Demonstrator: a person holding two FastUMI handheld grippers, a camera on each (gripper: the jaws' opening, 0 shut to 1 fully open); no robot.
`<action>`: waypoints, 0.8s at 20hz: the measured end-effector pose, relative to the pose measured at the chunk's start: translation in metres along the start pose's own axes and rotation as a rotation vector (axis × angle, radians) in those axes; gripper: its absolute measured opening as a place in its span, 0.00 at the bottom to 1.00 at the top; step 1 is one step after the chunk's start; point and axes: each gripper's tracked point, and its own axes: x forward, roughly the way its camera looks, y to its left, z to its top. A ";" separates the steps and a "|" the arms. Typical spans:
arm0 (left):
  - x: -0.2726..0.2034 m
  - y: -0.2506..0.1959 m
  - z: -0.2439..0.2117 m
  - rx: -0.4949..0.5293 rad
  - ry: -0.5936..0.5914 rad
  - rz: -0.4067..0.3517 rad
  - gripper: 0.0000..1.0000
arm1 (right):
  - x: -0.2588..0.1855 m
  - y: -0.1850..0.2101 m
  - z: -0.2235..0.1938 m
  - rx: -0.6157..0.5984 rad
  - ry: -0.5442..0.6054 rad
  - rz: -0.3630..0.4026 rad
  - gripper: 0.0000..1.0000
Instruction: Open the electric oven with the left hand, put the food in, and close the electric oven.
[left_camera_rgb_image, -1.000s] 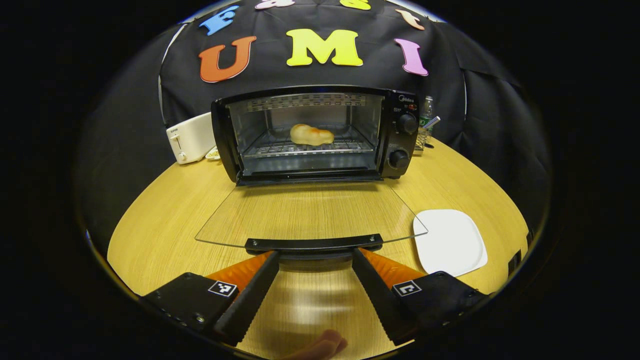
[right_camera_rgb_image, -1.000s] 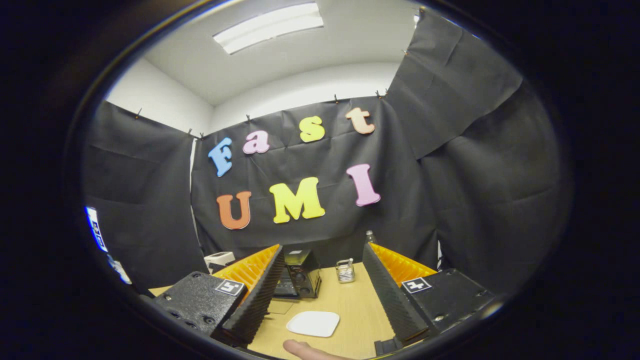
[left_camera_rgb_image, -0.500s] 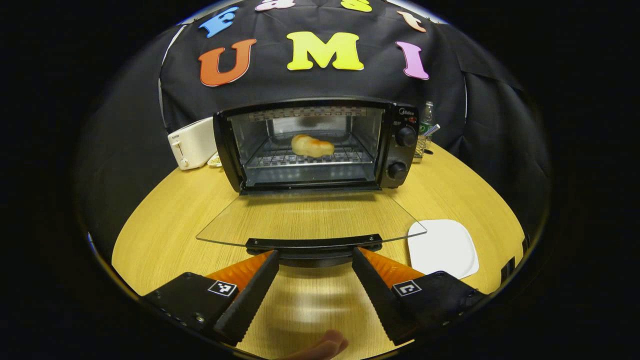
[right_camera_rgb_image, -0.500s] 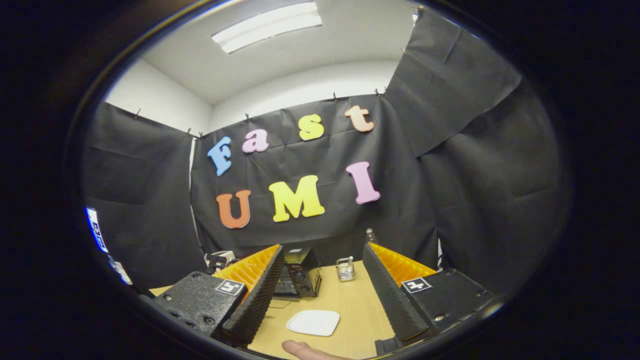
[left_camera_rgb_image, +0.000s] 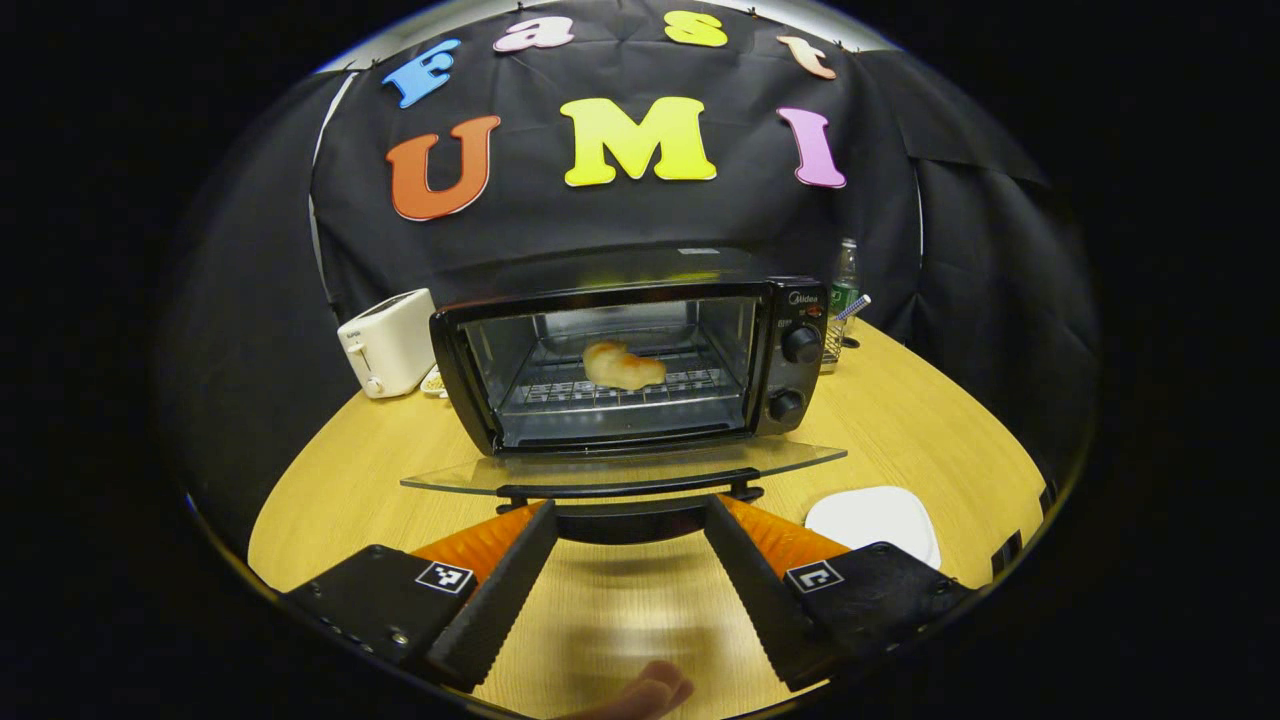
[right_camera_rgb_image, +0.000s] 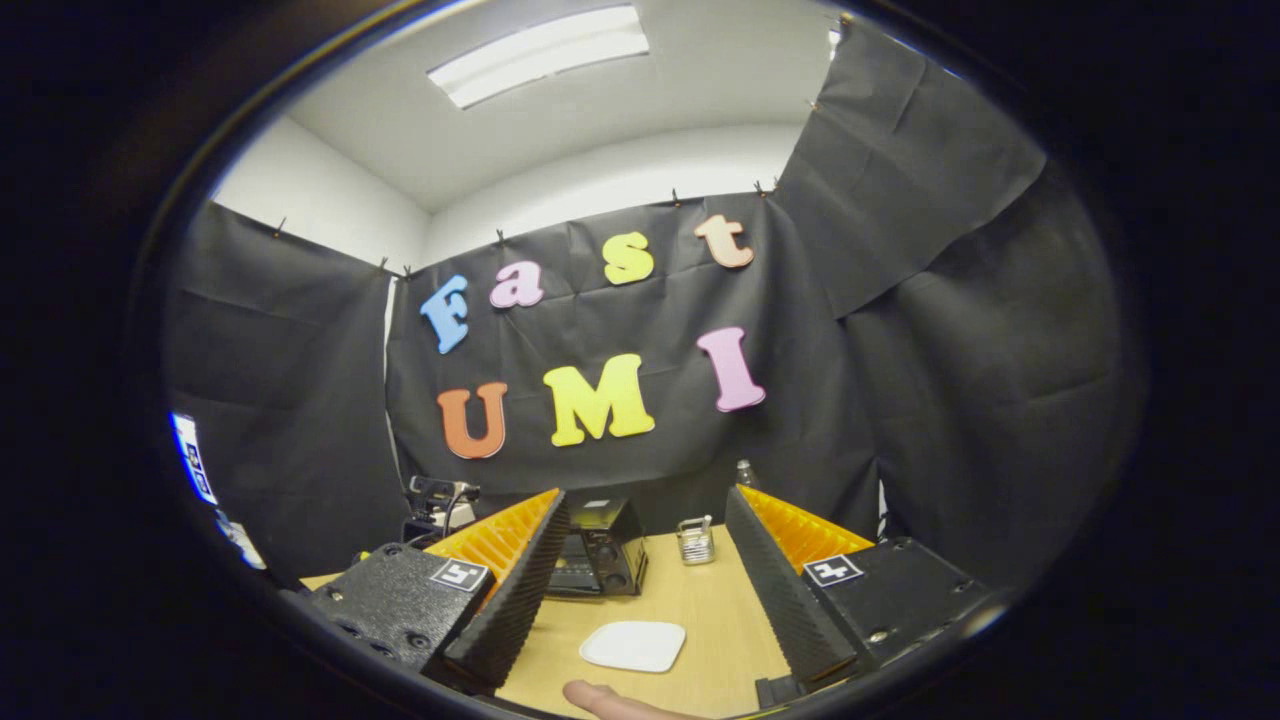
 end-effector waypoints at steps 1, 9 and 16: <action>0.000 0.002 0.007 0.003 -0.009 0.001 0.98 | 0.000 0.000 0.001 -0.005 -0.001 -0.001 1.00; 0.007 0.023 0.065 0.009 -0.162 0.022 0.96 | -0.004 0.000 0.014 -0.049 -0.024 -0.039 1.00; -0.086 0.030 0.110 0.008 -0.384 0.034 0.96 | -0.004 0.019 0.022 -0.061 -0.035 -0.033 1.00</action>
